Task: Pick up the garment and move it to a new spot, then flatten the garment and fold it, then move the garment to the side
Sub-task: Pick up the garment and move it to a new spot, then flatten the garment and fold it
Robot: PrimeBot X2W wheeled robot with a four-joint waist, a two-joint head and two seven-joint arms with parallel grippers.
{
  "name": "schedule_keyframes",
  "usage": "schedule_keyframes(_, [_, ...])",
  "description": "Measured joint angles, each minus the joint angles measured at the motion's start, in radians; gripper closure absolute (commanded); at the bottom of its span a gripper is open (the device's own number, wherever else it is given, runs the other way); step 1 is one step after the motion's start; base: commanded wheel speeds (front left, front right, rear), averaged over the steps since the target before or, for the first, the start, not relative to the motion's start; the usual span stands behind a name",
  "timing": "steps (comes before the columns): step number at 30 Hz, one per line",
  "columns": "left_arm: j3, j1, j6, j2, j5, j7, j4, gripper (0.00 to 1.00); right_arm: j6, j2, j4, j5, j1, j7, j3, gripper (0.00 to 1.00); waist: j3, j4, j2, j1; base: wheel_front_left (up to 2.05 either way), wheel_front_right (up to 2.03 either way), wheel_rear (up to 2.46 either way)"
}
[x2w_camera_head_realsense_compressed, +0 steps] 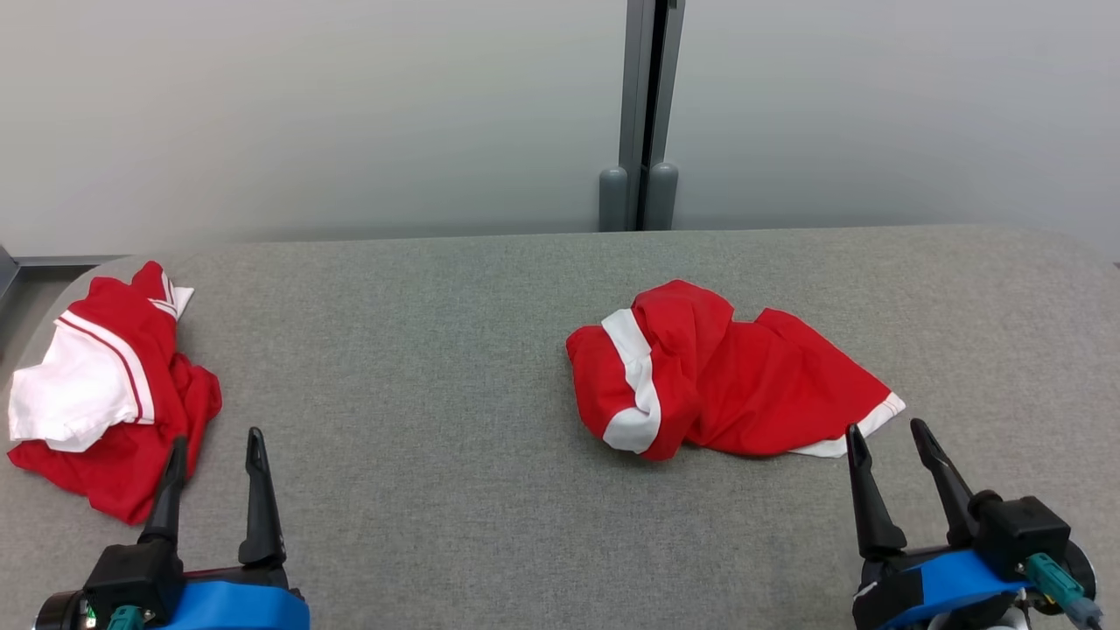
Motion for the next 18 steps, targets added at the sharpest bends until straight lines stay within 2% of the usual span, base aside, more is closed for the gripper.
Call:
schedule_keyframes(8, [0.043,0.016,-0.030,-0.039,0.023,0.000,0.002,0.00,0.000,0.000,0.012,-0.002,0.022,0.000,0.001,0.00,-0.019,-0.001,0.0001,0.0001,0.00,0.00,0.00])
schedule_keyframes(18, [0.069,0.016,-0.052,-0.058,0.051,0.000,0.017,0.00,0.000,0.000,0.022,-0.001,0.023,0.000,0.006,0.00,-0.022,-0.004,0.0001,0.0001,0.00,0.00,0.00])
